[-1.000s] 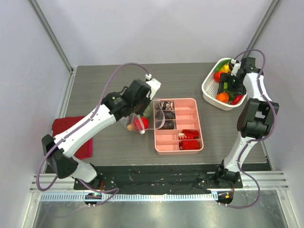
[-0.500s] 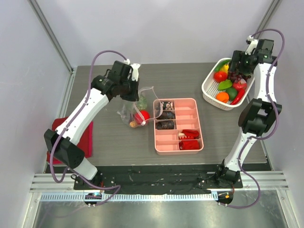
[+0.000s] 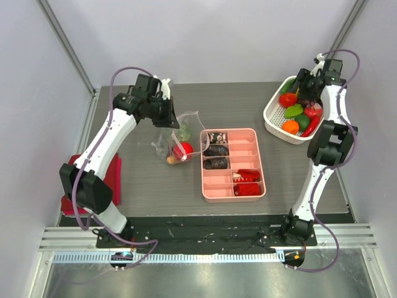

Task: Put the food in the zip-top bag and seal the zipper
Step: Pick up the fake vegetable from the bin.

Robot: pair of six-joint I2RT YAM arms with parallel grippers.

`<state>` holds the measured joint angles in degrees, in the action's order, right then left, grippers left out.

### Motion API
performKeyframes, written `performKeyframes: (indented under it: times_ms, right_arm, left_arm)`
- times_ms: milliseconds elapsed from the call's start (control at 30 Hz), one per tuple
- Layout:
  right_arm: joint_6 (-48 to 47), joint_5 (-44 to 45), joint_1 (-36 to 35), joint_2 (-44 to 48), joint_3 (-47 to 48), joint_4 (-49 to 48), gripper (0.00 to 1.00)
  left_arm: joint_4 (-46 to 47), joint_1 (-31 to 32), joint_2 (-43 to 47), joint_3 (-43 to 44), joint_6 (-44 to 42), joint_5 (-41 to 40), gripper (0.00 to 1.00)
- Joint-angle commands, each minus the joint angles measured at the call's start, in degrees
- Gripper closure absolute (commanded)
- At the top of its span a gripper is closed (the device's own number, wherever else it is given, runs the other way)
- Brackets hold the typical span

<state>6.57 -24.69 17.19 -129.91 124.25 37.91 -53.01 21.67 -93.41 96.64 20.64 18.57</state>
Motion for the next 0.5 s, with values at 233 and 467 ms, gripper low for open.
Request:
performKeyframes:
  times_ms: [233,467]
  right_arm:
    - [18.6,-3.2,-0.1,-3.8,-1.6,-20.5,0.36]
    - [20.7,-3.0,-0.2,-7.9,1.1,-23.7,0.34]
  left_arm:
    - [0.1,-3.9,-0.4,3.2,2.0,5.2,1.00]
    - [-0.5,-4.8,-0.4,3.4,1.8,5.6,1.00]
